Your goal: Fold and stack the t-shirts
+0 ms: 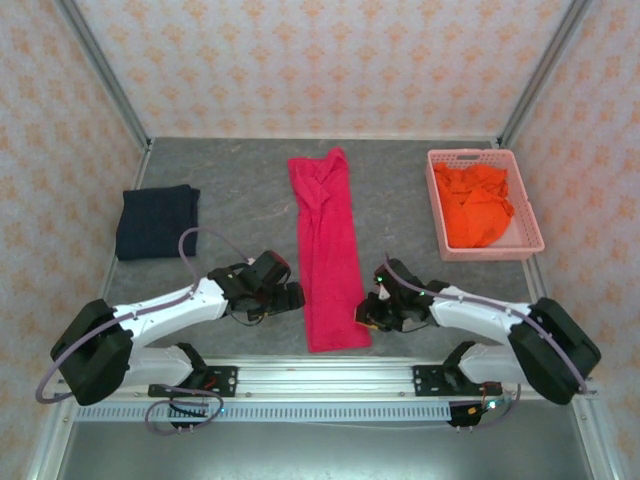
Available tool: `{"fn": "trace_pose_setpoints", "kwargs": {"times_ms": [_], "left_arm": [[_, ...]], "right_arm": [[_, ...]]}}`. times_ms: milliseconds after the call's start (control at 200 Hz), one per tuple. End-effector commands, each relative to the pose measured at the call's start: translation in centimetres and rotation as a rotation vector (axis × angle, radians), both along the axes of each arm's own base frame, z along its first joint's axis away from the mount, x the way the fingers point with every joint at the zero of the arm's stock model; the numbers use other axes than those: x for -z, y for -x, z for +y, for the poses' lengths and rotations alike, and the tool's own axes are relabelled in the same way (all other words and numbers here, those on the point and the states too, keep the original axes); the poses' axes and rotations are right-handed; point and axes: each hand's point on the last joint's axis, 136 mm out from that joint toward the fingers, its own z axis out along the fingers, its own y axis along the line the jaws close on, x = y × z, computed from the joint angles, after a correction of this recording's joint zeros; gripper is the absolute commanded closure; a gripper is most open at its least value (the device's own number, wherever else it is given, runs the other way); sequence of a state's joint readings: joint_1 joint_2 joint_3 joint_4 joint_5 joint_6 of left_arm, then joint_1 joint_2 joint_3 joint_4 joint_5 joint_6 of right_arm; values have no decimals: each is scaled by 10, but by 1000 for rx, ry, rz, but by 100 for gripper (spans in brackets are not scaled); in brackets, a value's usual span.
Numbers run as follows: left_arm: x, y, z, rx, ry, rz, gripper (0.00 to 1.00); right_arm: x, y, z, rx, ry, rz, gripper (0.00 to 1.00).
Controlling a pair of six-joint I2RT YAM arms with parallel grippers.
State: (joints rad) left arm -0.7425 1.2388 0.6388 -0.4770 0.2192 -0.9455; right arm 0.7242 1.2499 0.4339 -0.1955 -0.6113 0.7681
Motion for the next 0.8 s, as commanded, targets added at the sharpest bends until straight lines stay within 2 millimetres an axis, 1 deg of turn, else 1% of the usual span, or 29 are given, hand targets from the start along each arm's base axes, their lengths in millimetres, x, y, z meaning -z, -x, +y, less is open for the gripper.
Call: {"fn": "trace_pose_setpoints", "kwargs": {"times_ms": [0,90,170,275,320,380,430,495,550,585,605,650,726,796], "left_arm": [[-4,-9,2,-35,-8,-26,11],[6,-3,-7,-30,31,19,11],[12,-1,-4,-35,21,37,11],[9,-5,-1,-42,15,14,11],[8,-7,-1,-42,13,10,11],[5,-13,1,-32,-3,-1,12],[-1,-22,4,-21,-39,-21,13],[-15,-41,3,-12,-60,-68,14],[-29,-62,-3,-8,-64,-118,14],[-39,-78,-10,1,-58,-149,15],[-41,-85,-14,7,-58,-155,15],[-51,-104,-28,29,-38,-183,17],[-55,-133,-53,65,-17,-204,23],[-51,-157,-73,100,-7,-188,27]], "right_arm": [[-3,-15,20,7,-62,-41,75],[-2,-24,30,18,-79,-56,76],[-2,-33,40,16,-94,-67,78],[4,-45,52,1,-92,-73,78],[8,-47,55,-6,-85,-62,78],[5,-49,59,-13,-97,-65,77],[1,-49,55,-5,-93,-84,77],[-6,-47,45,1,-63,-118,73],[-9,-44,36,6,-37,-135,69],[-11,-42,30,8,-20,-142,65],[-11,-41,27,11,-11,-144,63],[-14,-40,23,13,-4,-154,60],[-19,-39,19,21,-2,-176,58],[-23,-39,18,28,-10,-188,58]]}}
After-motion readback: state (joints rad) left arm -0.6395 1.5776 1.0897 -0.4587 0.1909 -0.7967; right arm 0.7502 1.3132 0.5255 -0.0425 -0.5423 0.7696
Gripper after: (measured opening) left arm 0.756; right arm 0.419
